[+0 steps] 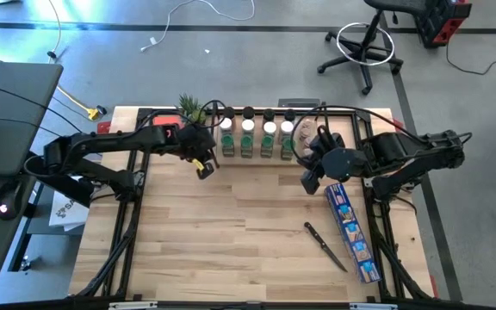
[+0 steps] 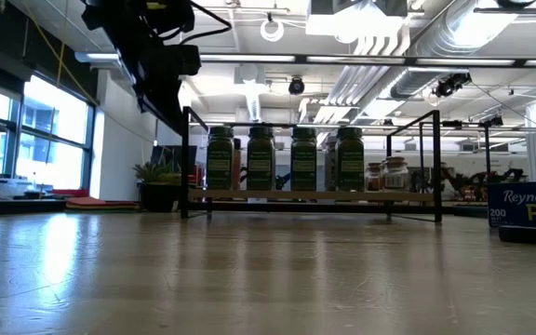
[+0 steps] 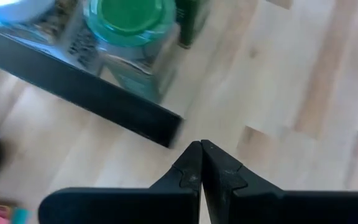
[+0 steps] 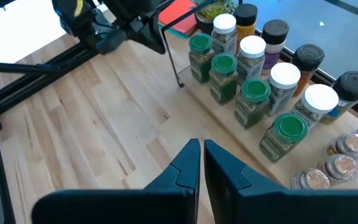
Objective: Shelf spices
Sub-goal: Adjust the shelf, then return to Home Position
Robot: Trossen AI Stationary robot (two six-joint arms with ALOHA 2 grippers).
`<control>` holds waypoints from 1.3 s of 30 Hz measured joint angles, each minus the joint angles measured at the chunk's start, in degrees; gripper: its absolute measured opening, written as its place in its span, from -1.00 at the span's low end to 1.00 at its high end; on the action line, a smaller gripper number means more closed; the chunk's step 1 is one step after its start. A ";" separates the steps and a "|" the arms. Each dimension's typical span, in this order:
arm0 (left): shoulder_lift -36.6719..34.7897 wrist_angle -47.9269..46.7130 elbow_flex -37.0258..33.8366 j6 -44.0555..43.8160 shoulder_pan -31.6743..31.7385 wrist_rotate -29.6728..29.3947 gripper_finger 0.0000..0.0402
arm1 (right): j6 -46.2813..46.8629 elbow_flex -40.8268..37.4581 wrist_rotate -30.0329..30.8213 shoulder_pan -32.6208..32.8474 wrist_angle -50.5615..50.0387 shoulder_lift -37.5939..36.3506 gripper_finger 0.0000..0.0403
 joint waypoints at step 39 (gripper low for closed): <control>-24.69 -4.97 -0.02 -24.95 -4.43 1.39 -1.00 | -13.88 -75.89 -23.98 9.54 65.01 -72.11 -0.92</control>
